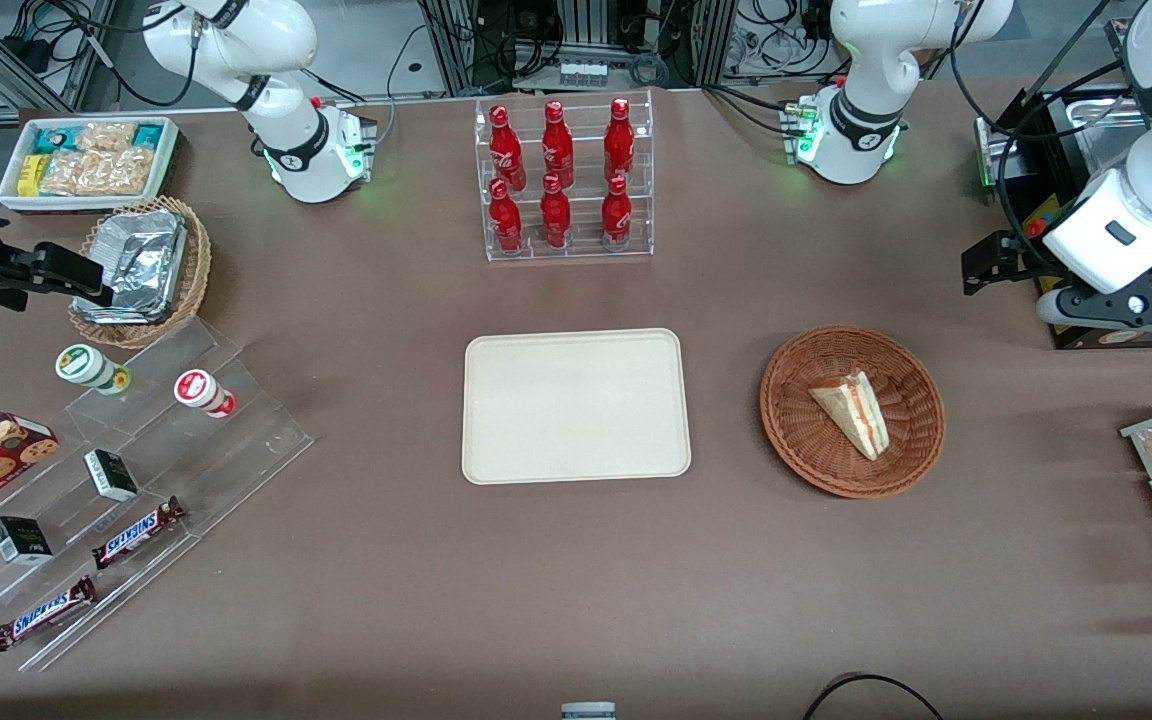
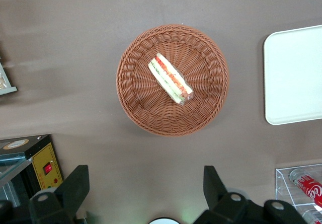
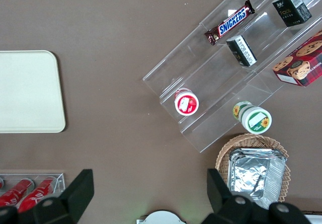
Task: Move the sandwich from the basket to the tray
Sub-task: 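Move the left gripper over the wrapped sandwich in the wicker basket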
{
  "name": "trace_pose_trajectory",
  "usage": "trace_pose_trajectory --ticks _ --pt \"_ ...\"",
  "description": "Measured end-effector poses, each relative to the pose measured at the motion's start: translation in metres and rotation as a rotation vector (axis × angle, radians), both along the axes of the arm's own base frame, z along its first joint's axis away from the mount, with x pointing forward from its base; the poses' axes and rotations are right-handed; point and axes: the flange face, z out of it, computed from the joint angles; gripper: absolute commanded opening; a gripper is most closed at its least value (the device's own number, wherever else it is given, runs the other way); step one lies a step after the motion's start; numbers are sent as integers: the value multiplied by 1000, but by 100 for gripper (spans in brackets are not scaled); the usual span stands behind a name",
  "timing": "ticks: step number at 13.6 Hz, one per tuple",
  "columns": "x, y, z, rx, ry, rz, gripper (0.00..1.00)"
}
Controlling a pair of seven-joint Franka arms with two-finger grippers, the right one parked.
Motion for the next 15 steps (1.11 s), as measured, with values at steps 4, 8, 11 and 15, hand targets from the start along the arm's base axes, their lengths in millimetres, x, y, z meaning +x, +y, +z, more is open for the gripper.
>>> trace_pose_trajectory --ticks 4,8,11,15 --pt "1 -1 -2 1 1 4 100" --pt "7 -3 -59 1 8 3 100" --pt "8 -4 -116 -1 -1 6 100" --pt "0 -7 -177 -5 -56 65 100"
